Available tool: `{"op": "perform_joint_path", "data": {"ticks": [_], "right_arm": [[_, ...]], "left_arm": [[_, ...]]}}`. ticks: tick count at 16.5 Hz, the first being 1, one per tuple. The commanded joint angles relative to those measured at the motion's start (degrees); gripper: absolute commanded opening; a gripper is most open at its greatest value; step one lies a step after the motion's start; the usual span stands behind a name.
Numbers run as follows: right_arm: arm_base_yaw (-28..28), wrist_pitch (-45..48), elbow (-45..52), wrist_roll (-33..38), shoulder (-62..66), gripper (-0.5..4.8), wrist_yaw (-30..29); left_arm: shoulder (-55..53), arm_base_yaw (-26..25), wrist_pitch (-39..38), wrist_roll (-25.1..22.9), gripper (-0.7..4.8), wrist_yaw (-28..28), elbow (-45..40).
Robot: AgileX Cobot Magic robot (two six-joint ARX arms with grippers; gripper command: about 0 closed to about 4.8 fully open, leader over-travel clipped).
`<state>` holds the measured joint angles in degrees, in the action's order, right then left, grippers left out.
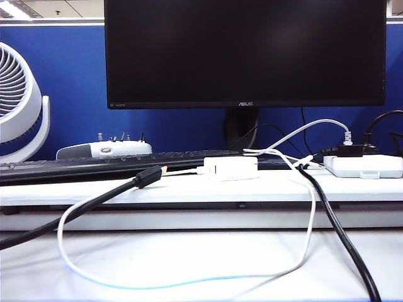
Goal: Pick up the Type-C charging cable and the charging base, insert one end of the Type-C charger into the corresponding slot on the base, and finally place the plugged-in charger back on the table.
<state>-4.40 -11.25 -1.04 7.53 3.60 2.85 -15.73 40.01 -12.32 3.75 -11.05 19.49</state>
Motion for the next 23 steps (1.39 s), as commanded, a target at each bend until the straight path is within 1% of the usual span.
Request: {"op": "perform_joint_path", "data": {"ticks": [1,3,4,5,6,7,9,10,11,12,13,14,15,17,18,19,21,22,23], "right_arm": [[0.0,-0.3,0.2,0.1,-0.1,-0.05,-0.1],[0.0,-0.3,0.2,0.1,-0.1,-0.05,-0.1],[0.0,-0.3,0.2,0.1,-0.1,-0.05,-0.1],[0.0,-0.3,0.2,0.1,-0.1,-0.05,-0.1],[0.0,-0.3,0.2,0.1,-0.1,-0.05,-0.1],[0.0,-0.3,0.2,0.1,-0.1,-0.06,-0.1],[0.0,-0.3,0.2,0.1,-0.1,-0.06,-0.1],[0.0,-0.3,0.2,0.1,-0.1,-0.06,-0.1],[0.0,-0.3,0.2,0.1,-0.3,-0.05,-0.1],[0.0,-0.3,0.2,0.1,-0.4,-0.06,-0.2],[0.0,-0.3,0.2,0.1,-0.4,-0.06,-0.2],[0.0,-0.3,0.2,0.1,-0.4,-0.05,-0.2],[0.0,-0.3,0.2,0.1,-0.4,-0.05,-0.2],[0.0,-0.3,0.2,0.1,-0.4,-0.05,-0.2],[0.0,-0.3,0.2,0.1,-0.4,-0.06,-0.2],[0.0,-0.3,0.2,0.1,-0.4,-0.05,-0.2],[0.0,-0.3,0.2,0.1,-0.4,-0.05,-0.2],[0.0,-0.3,0.2,0.1,-0.4,-0.06,-0.2],[0.0,-0.3,0.2,0.1,-0.4,-0.05,-0.2]], "left_arm": [[0.0,0.1,6.3,0.2,-0.06,2.6,-3.8],[0.9,0.0,7.6,0.2,-0.06,7.8,-7.0],[1.8,0.0,8.3,0.2,-0.06,9.4,-8.0],[3.3,-0.6,9.2,0.2,-0.06,9.7,-9.7],[6.2,-3.6,9.4,0.2,-0.06,8.2,-12.2],[10.5,-9.2,9.3,0.2,-0.06,5.7,-14.7],[15.0,-15.6,7.9,0.2,-0.06,4.1,-16.6],[15.8,-18.0,7.1,0.2,-0.06,3.2,-17.1],[15.7,-22.5,3.3,-0.7,-0.06,3.9,-18.2],[15.6,-23.8,1.1,-0.7,-0.06,4.2,-18.5],[15.7,-28.3,1.1,-0.8,-0.06,6.3,-18.5],[15.7,-29.5,1.0,-0.8,-0.06,7.4,-18.5],[15.7,-31.3,0.7,-2.2,-0.06,10.2,-18.5],[15.7,-31.8,0.4,-7.0,-0.06,13.9,-18.4],[15.7,-31.8,0.4,-7.6,-0.06,13.9,-18.4],[15.6,-31.8,0.3,-5.8,-0.06,13.9,-18.4],[15.4,-31.8,0.3,-5.8,-0.06,13.9,-18.4],[15.4,-31.8,0.4,-4.2,-0.06,13.9,-18.4],[15.4,-31.8,0.4,-4.4,-0.05,13.9,-18.4]]}}
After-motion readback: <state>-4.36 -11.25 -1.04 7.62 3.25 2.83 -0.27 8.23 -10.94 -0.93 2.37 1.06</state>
